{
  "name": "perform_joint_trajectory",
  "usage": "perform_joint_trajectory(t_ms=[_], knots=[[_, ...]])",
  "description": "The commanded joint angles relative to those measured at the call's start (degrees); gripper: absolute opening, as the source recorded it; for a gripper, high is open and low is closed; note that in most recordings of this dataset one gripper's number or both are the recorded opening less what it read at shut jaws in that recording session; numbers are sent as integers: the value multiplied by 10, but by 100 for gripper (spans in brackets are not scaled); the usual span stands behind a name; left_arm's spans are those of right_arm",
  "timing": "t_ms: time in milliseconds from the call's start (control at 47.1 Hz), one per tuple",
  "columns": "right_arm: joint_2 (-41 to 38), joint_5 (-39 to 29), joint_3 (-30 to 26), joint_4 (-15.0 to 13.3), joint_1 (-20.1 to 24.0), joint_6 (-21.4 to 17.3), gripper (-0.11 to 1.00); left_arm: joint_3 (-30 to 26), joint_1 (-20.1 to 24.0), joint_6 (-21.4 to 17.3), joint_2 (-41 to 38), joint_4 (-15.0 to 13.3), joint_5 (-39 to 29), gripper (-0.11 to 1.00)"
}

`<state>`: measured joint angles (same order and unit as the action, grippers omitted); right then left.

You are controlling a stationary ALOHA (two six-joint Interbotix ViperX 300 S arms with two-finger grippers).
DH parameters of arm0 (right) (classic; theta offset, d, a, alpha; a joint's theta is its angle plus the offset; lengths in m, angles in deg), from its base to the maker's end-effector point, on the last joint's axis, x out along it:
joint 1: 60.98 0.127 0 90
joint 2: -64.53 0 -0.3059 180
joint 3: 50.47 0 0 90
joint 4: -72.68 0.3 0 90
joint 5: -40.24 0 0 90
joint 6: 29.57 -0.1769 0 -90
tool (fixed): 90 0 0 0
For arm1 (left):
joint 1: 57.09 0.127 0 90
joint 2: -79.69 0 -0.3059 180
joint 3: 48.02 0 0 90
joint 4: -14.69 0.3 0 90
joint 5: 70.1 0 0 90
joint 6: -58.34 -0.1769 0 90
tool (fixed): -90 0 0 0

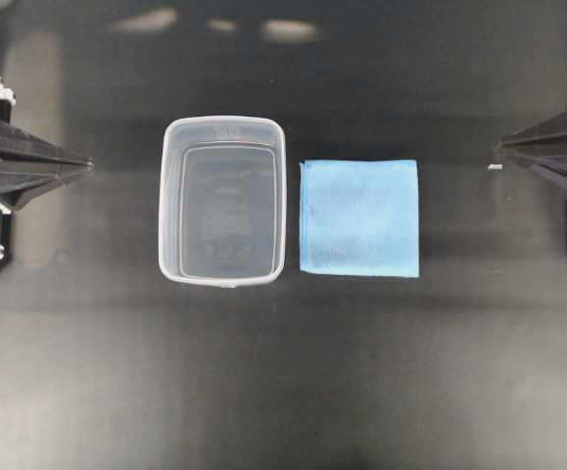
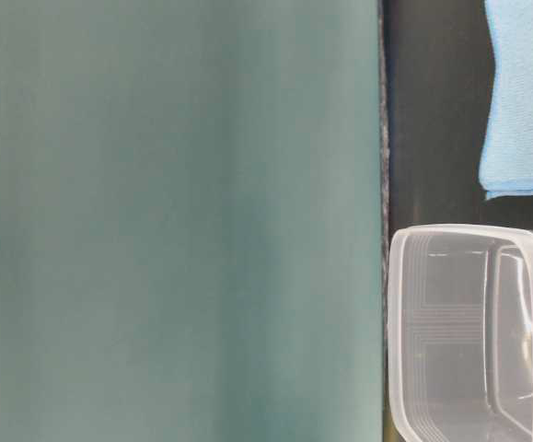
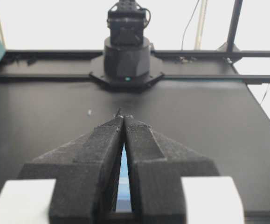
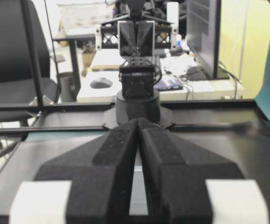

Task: Place the blue towel into the container with the left arm.
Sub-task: 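Move the left gripper over the container toward the blue towel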

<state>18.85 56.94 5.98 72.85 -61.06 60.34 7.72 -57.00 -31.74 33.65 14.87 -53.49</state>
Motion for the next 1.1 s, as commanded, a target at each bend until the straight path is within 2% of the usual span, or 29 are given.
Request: perform_joint_trajectory(t_ms=[0,106,212,361,531,722,829,935,1020,1083], knots=[[-2,6,-11,3,-4,-1,1,-34,21,15,-27,23,-18,6],[11,4,-11,6,-8,-9,0,-76,26,21,-64,23,-52,1],[23,3,-11,6,-12,-14,0,-134,25,20,-113,23,-105,1],[41,-21,-8,8,-25,-17,0,-228,22,17,-192,23,-213,1],[62,-71,-7,13,-43,-46,0,-337,25,9,-281,24,-328,1],[99,-88,3,13,-53,-52,3,-443,26,9,-381,24,-396,1],[120,-89,8,13,-54,-54,18,-494,30,8,-429,24,-428,1],[135,-90,10,13,-54,-53,46,-543,36,7,-478,24,-462,5],[142,-88,8,13,-54,-53,69,-584,39,5,-518,24,-494,23],[144,-87,8,13,-54,-51,79,-613,37,3,-546,24,-513,44]])
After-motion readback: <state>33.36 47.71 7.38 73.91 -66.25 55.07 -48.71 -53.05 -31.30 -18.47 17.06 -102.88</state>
